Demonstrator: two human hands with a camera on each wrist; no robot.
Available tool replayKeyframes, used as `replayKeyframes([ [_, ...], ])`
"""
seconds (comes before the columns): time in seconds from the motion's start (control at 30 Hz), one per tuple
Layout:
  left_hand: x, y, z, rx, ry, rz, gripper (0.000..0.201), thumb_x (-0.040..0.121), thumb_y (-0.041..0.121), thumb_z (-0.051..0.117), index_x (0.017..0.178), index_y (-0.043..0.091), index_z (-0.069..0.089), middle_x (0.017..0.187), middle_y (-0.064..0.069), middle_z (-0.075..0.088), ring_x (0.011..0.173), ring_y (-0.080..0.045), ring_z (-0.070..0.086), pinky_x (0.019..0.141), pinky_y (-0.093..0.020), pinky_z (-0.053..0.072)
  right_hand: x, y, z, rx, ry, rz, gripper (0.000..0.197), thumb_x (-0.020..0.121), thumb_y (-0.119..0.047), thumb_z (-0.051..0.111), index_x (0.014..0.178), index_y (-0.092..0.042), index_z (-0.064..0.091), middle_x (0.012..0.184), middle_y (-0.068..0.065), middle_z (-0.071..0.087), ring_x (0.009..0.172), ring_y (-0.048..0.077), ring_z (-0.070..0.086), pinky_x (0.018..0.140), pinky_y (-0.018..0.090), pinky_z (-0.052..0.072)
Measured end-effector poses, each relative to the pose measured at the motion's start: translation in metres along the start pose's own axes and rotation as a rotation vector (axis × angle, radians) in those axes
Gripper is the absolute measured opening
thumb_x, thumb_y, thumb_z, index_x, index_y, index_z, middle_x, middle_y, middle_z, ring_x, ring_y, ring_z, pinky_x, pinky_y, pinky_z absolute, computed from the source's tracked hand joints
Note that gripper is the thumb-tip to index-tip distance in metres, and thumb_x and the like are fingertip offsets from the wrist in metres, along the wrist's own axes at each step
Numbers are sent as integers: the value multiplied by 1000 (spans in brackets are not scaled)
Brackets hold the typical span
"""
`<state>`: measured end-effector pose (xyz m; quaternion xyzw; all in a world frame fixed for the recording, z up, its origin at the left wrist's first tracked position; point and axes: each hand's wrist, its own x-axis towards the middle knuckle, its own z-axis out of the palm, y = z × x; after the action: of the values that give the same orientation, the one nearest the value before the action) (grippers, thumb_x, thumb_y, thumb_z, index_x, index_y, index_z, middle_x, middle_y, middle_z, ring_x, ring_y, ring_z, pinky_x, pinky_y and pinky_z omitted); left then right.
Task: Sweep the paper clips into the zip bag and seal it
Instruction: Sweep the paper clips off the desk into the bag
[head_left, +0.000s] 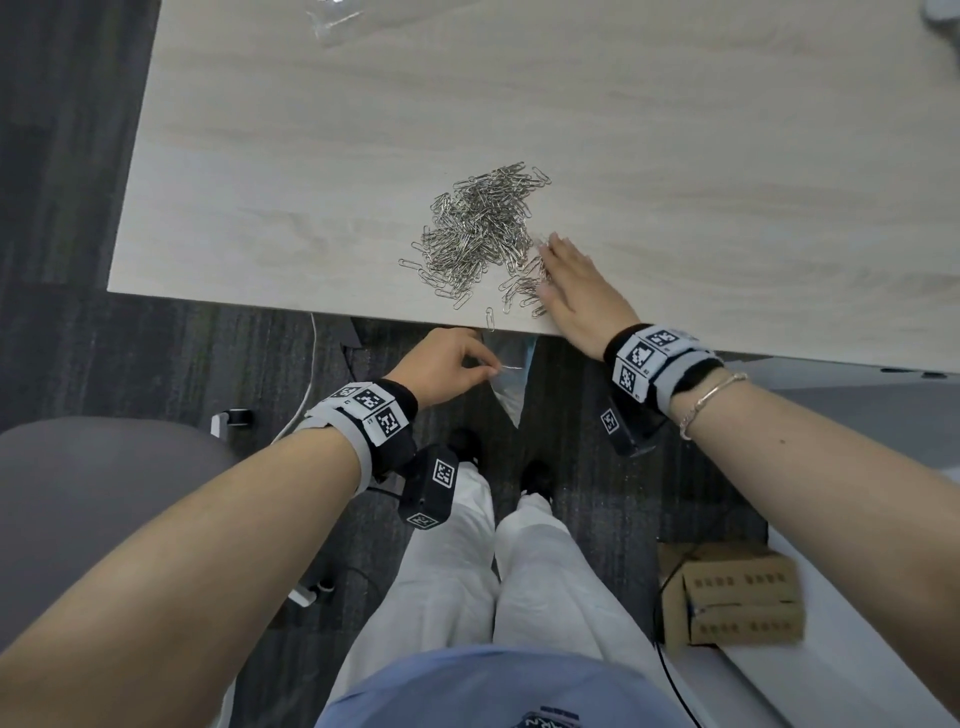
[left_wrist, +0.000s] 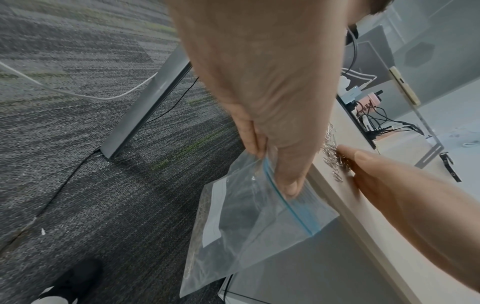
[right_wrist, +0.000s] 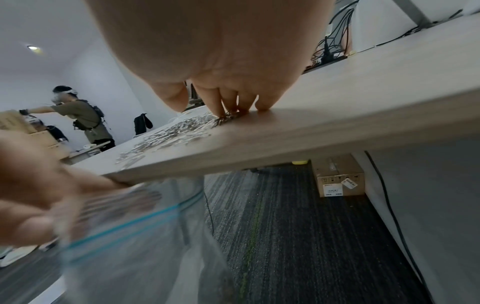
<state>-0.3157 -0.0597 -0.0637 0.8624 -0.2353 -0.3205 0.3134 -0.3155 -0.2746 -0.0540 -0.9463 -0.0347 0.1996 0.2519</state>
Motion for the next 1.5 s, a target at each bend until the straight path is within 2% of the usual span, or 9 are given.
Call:
replayKeyframes([
  [0.13,1,-1,0,17,-2,9,15,85,25,67,95,17,75,86,1,64,81,-12,56,74,-24,41,-15,-3,13,22,-4,-52,55,101,-31,31,149,-12,13,158,8,5,146,17,0,115,23,-3],
  [0.3,1,-1,1,24,12,18,15,85,24,66,94,17,75,83,3,61,78,-9,52,72,-21,36,-19,-9,10,-80,84,-148,49,100,-32,31,146,-16,27,158,9,11,146,24,3,116,31,-8],
  [0.43,2,-3,3,22,22,43,13,84,21,68,92,15,76,81,1,62,73,-8,49,68,-20,32,-17,-28,19,-259,-23,-333,53,95,-38,25,143,-19,34,157,11,11,146,28,3,114,37,-10],
  [0.53,1,-3,4,3,42,49,12,83,18,68,91,13,76,78,2,59,72,-8,48,66,-17,30,-14,-29,25,-357,-58,-333,54,95,-41,24,144,-18,34,158,11,9,146,28,-1,114,40,-10],
  [0.73,4,2,11,-19,18,44,11,83,20,68,91,16,75,91,-1,66,87,-15,60,79,-26,44,-32,-15,22,-284,-62,-364,57,93,-47,20,137,-19,45,157,9,13,146,26,1,116,39,-9],
  [0.93,4,4,8,26,-1,33,12,83,23,69,92,17,75,91,-7,67,91,-21,60,85,-37,48,-31,-7,12,-103,46,-192,54,94,-42,24,140,-19,41,157,7,14,146,24,6,116,36,-7],
  [1.1,3,6,9,38,-3,25,14,85,24,67,95,18,75,92,-6,63,89,-20,59,80,-32,47,-22,-10,4,39,98,-57,53,98,-16,32,148,-12,16,158,9,9,146,21,5,116,28,-5],
  [1.23,3,8,11,27,0,10,16,85,24,67,97,17,74,95,-7,62,90,-21,59,80,-34,48,-29,-5,1,182,69,60,69,87,3,35,149,-8,6,157,12,9,146,20,6,116,23,-2],
  [1.5,5,14,20,-30,10,8,15,84,25,68,95,18,75,98,-10,65,93,-23,61,86,-43,49,-51,-7,18,195,32,74,75,84,3,39,150,-14,8,157,9,12,146,17,7,114,19,-2],
])
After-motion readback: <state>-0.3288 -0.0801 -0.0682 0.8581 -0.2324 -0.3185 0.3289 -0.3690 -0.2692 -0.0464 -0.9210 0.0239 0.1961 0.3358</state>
